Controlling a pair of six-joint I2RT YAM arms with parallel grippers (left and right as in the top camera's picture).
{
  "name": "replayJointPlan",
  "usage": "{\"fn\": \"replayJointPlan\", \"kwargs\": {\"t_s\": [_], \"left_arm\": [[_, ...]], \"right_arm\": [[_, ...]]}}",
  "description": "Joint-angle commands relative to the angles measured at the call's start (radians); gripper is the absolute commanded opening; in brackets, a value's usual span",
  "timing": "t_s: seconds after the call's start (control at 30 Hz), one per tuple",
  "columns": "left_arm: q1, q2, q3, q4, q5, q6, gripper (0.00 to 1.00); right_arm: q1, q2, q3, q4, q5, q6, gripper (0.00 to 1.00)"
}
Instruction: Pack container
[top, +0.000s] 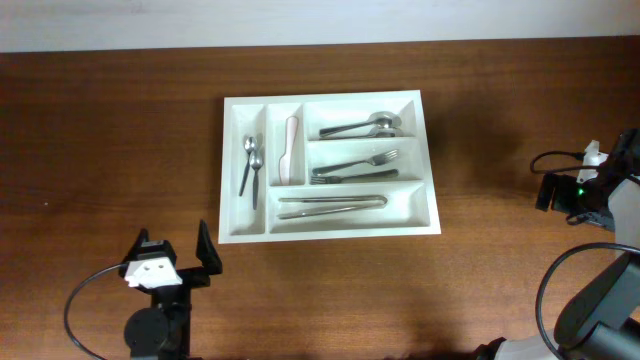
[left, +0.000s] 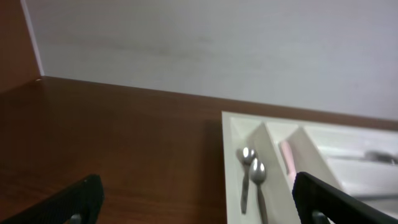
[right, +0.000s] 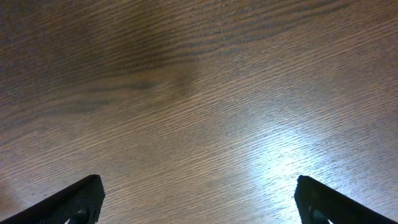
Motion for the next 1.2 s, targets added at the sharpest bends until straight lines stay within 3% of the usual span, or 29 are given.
{"fn": "replayJointPlan", "kwargs": {"t_s": [0.0,0.27,1.17], "left_arm": [[0.008,-0.039,-0.050,0.012,0.081,0.060,0.99],[0.008,-0.039,-0.070,0.021,0.107,0.122,0.99],[0.008,-0.039,-0.070,0.022,0.107,0.123,0.99]], "right_arm": [[0.000,0.005,0.000,0.000,-0.010,-0.003,0.99],[0.000,0.005,0.000,0.000,-0.009,-0.003,0.99],[0.000,0.005,0.000,0.000,-0.010,-0.003,0.99]]}}
